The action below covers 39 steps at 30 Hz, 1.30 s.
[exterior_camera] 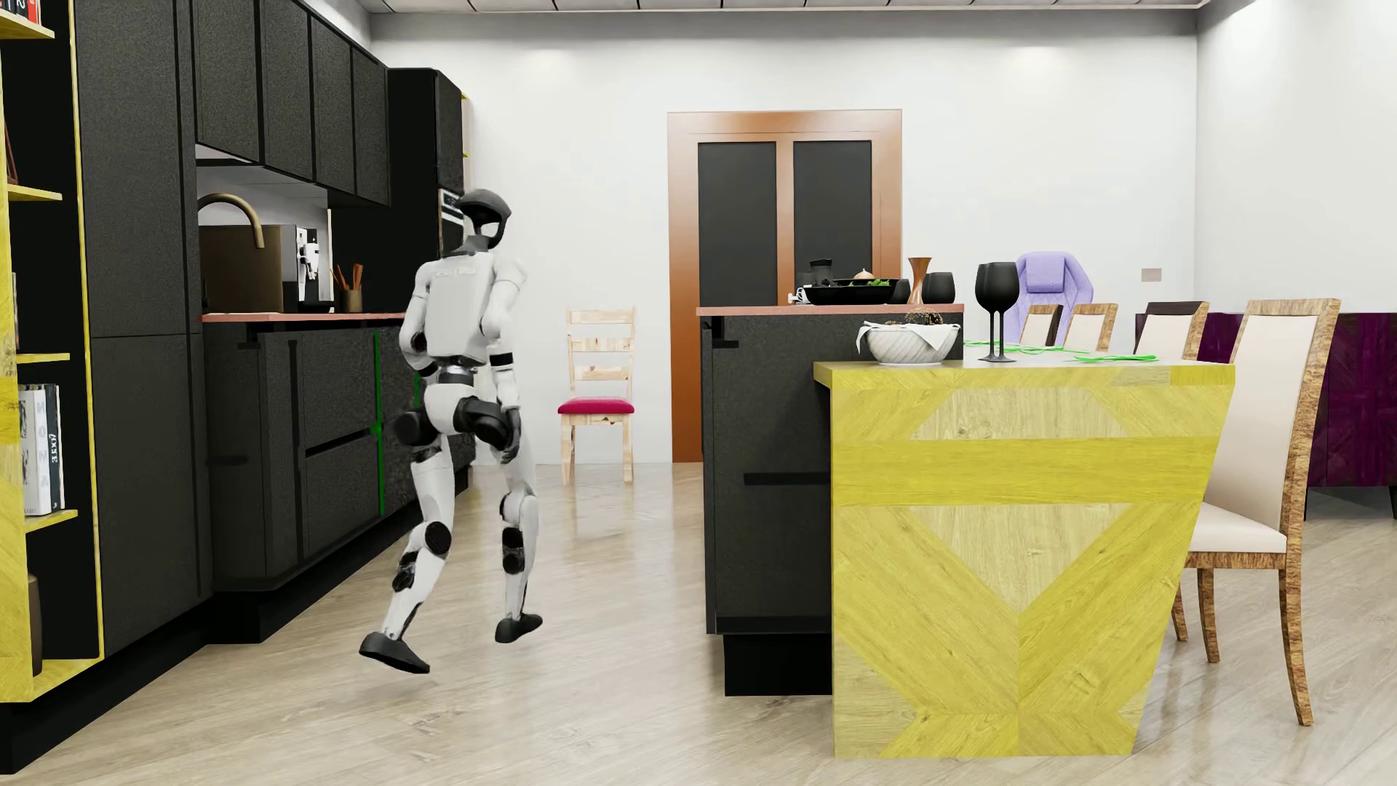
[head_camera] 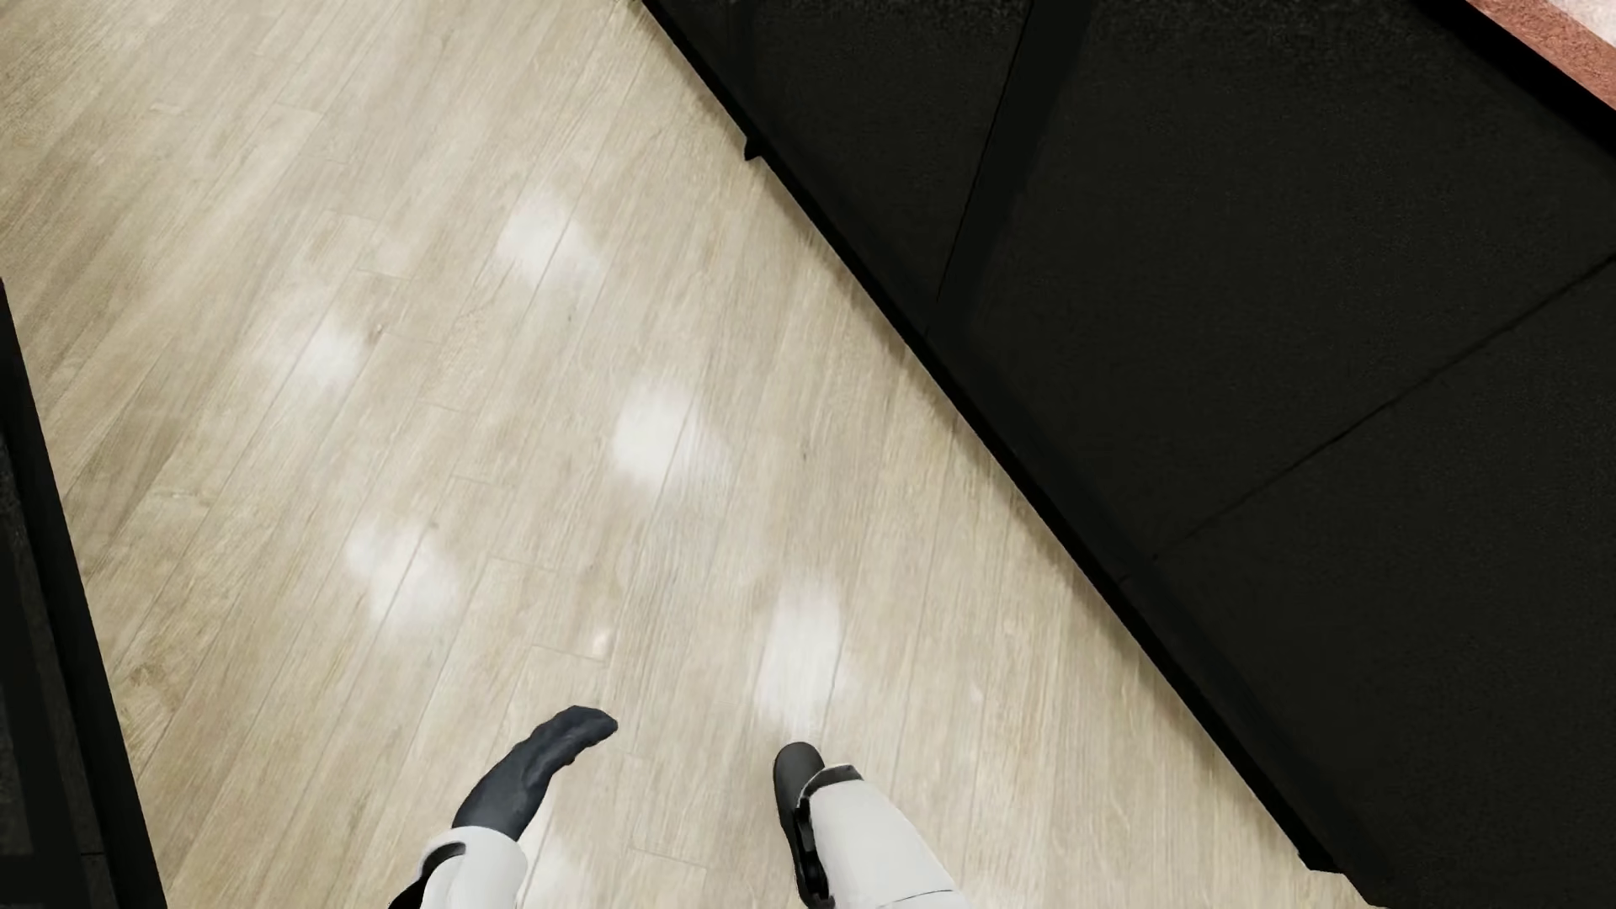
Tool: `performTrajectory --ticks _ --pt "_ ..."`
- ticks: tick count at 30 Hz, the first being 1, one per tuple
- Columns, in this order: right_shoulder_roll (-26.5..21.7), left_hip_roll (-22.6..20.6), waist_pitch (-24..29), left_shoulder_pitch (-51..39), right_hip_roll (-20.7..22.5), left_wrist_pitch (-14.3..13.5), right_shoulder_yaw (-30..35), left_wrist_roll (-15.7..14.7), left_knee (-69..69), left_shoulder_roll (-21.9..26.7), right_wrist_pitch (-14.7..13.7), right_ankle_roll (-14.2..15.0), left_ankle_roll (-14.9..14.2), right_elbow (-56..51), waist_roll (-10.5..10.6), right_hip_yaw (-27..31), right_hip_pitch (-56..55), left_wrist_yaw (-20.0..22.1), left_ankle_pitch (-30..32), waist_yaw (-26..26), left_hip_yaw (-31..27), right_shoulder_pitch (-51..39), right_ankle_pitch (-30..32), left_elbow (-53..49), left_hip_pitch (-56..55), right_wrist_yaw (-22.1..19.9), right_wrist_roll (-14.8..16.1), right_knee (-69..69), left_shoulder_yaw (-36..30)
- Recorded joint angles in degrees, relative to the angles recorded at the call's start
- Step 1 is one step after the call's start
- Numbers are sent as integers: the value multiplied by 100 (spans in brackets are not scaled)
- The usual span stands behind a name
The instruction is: Approach chair
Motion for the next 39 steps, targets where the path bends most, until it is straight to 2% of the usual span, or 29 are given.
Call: performTrajectory --ticks 1,2,4,5,6,8,11,13,14,15,16,17,18,20,21,22,24,25,26,27,28,29,30,31,33,35,36,38,39 --pt "143 -54 52 170 -226 71 -211 -100 1000 15 30 -136 -1753 17 30 -85 289 -158 1122 -66 -147 89 -306 -37 -369 -77 8 108 -230" --pt "298 -30 88 312 -535 159 -330 -41 2139 85 -12 -119 -1951 48 48 -266 655 -403 1819 -150 322 110 -598 -51 -931 -99 51 87 -439" --pt "403 658 116 628 -920 336 -169 232 3624 22 -190 84 -1988 172 79 -590 1641 -421 1155 -27 508 -158 -975 44 -2218 3 46 -376 -351" --pt "345 1138 105 834 -1005 429 43 145 3740 -166 -295 183 -1848 267 87 -697 2203 -75 736 134 679 -421 -1107 228 -2807 63 -86 -709 22" --pt "238 1502 83 978 -1052 558 284 -84 3507 -361 -404 270 -1414 260 80 -810 2750 325 472 313 878 -698 -1259 480 -3350 122 -252 -1000 518" --pt "-163 1687 50 1103 -1092 893 664 -515 2254 -534 -669 438 -980 -118 33 -1042 3798 879 228 650 840 -1298 -1723 815 -4194 142 -390 -1354 1377" --pt "-692 1671 115 1624 -1313 685 398 -853 -1454 -317 -766 927 -756 -822 -94 -1143 5332 825 815 1000 528 -2380 -2039 726 -4260 -260 -42 -1835 2069" --pt "-737 2011 182 2047 -1585 597 -184 -777 -1641 -375 -593 1199 -554 -1293 -165 -902 5985 824 1223 1126 1382 -2783 -1424 740 -4064 -878 281 -1607 2239" --pt "-806 2082 226 2186 -1811 572 -335 -706 -884 -491 -615 1250 -583 -1587 -219 -690 6046 806 1448 1179 1673 -2794 -679 799 -4041 -1184 331 -1082 2245" --pt "-876 1999 276 2205 -1994 557 -424 -634 -172 -605 -697 970 -286 -1904 -290 -426 5779 774 1040 1212 1765 -2654 565 895 -3974 -1394 385 -59 2234" --pt "-904 1851 323 2090 -2266 550 -471 -559 248 -684 -766 1173 -226 -2184 -366 -325 5220 741 496 1215 1824 -2409 1606 1000 -3783 -1479 457 1261 2198" --pt "-882 1627 365 1856 -2406 530 -444 -479 281 -736 -775 835 -193 -2365 -447 -136 4442 725 117 1167 1836 -2162 1631 1093 -3441 -1427 508 2498 2116" --pt "-813 1414 389 1540 -2185 500 -330 -398 1 -765 -735 525 -183 -2417 -509 140 3561 738 -119 1093 1811 -1971 1074 1167 -2981 -1261 513 3365 1991" --pt "-569 1151 345 809 -1731 500 -37 -224 -1051 -754 -662 581 -264 -2164 -517 159 1989 652 -293 942 1606 -1620 701 1266 -1854 -808 492 3588 1562" --pt "-473 1085 277 461 -1550 486 80 -91 -1528 -729 -664 730 -280 -1923 -477 15 1420 439 -370 863 1474 -1413 535 1244 -1313 -565 471 3104 1203" --pt "-458 1030 200 106 -1421 366 172 105 -1744 -670 -670 682 -294 -1758 -429 -104 938 105 -562 771 1340 -1131 449 1169 -888 -293 412 2421 779" --pt "-405 950 73 -540 -1300 -121 260 496 -1678 -479 -581 585 -319 -1462 -359 -96 309 -433 -1158 555 1070 -750 555 647 -213 222 240 381 -238" --pt "-348 945 22 -809 -1316 -383 175 521 -1666 -358 -540 778 -333 -1318 -341 -6 268 -503 -1390 450 977 -531 502 275 159 283 195 -1017 -660" --pt "-216 986 -23 -959 -1336 -580 43 363 -1683 -236 -445 717 -339 -1083 -325 66 349 -433 -1504 355 847 -328 452 -64 565 177 167 -2265 -935" --pt "-58 1061 -57 -949 -1455 -656 -64 56 -1469 -147 -262 660 -448 -765 -320 -242 500 -319 -1335 276 754 -145 348 -302 872 26 103 -2828 -1081" --pt "122 1230 -65 -792 -1510 -600 -46 -293 -901 -32 -44 464 -483 -418 -298 -510 598 -233 -821 203 684 -16 469 -470 985 8 -27 -2377 -1123" --pt "291 1467 -42 -526 -1469 -432 105 -601 163 128 80 -142 -655 -90 -247 -641 649 -153 408 146 606 38 1012 -605 771 188 -189 -1679 -1068" --pt "375 1701 -3 -187 -1444 -211 286 -825 1607 243 54 -169 -1087 180 -177 -768 771 -2 1826 138 579 -2 915 -671 274 483 -296 -952 -901" --pt "386 2117 38 146 -1353 61 413 -957 2890 254 -64 -137 -1243 379 -89 -865 1008 219 2530 190 747 -142 334 -582 -402 768 -282 -472 -634" --pt "264 2534 65 544 -1041 829 520 -1091 3971 -12 -227 -49 -382 587 60 -923 1965 653 1386 441 1056 -670 -435 251 -1816 889 -149 -582 3" --pt "33 2540 -30 733 -754 1790 719 -1033 3019 -198 -292 77 -316 495 78 -814 3205 630 613 702 1545 -1298 -841 1479 -2843 469 -441 -1322 530" --pt "-101 2420 -88 928 -661 2066 848 -896 2120 -92 -390 114 -618 326 50 -743 3722 243 482 821 1640 -1661 -1100 1923 -3239 302 -567 -1490 618" --pt "-335 2058 -156 1568 -644 1963 918 -518 -440 189 -754 251 -968 -313 -16 -529 4633 -787 747 1041 1280 -2396 -1640 2247 -3685 68 -489 -1587 609" --pt "-389 1952 -168 2000 -717 1816 779 -445 -1998 215 -939 349 -1165 -699 -47 -333 5172 -1006 928 1139 870 -2677 -1789 2184 -3617 -178 -245 -1696 788"
